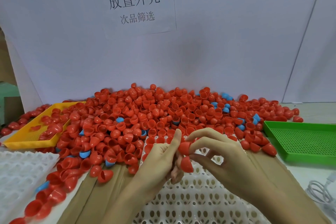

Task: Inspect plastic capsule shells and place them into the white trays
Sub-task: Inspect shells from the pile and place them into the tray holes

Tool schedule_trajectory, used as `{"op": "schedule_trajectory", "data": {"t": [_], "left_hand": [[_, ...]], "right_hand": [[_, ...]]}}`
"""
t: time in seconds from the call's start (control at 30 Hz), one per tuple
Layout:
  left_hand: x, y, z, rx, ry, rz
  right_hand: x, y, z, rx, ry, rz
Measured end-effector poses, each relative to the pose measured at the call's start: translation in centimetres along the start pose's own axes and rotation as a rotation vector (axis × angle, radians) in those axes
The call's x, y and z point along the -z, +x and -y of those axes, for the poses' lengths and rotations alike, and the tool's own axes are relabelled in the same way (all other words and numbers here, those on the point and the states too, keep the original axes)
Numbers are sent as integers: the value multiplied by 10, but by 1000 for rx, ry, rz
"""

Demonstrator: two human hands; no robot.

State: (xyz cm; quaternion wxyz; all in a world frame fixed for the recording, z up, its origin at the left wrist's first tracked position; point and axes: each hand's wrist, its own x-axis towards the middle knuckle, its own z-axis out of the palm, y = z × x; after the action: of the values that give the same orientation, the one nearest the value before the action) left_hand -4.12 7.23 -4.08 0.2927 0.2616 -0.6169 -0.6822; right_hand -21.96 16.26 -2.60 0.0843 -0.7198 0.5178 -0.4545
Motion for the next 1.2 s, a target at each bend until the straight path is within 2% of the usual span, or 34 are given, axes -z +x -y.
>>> {"op": "schedule_trajectory", "data": {"t": [0.17,0.27,0.33,0.4,0.53,0.73,0.83,0.97,1.03,1.13,1.2], "left_hand": [[1,1,4,-124,239,-135],[4,2,6,-324,352,-266],[7,1,6,-391,367,-183],[6,0,6,-383,360,-57],[-2,0,8,-473,382,-74],[13,0,1,-335,225,-74],[25,1,0,-288,259,-13],[37,3,1,-267,324,16],[44,8,4,-284,386,-167],[66,16,13,-422,512,-572],[80,19,19,-438,600,-697]], "right_hand": [[1,-2,-3,-133,45,18],[2,-1,-5,-180,74,3],[4,-1,-7,-207,104,-1],[4,-1,-7,-213,127,-1],[3,-2,-8,-198,134,21],[2,6,-8,-135,164,65],[0,19,-12,-116,22,158],[-8,39,-17,-89,-23,185],[-14,50,-21,-122,-56,198],[-27,63,-31,-173,-215,312],[-36,66,-36,-168,-313,396]]}}
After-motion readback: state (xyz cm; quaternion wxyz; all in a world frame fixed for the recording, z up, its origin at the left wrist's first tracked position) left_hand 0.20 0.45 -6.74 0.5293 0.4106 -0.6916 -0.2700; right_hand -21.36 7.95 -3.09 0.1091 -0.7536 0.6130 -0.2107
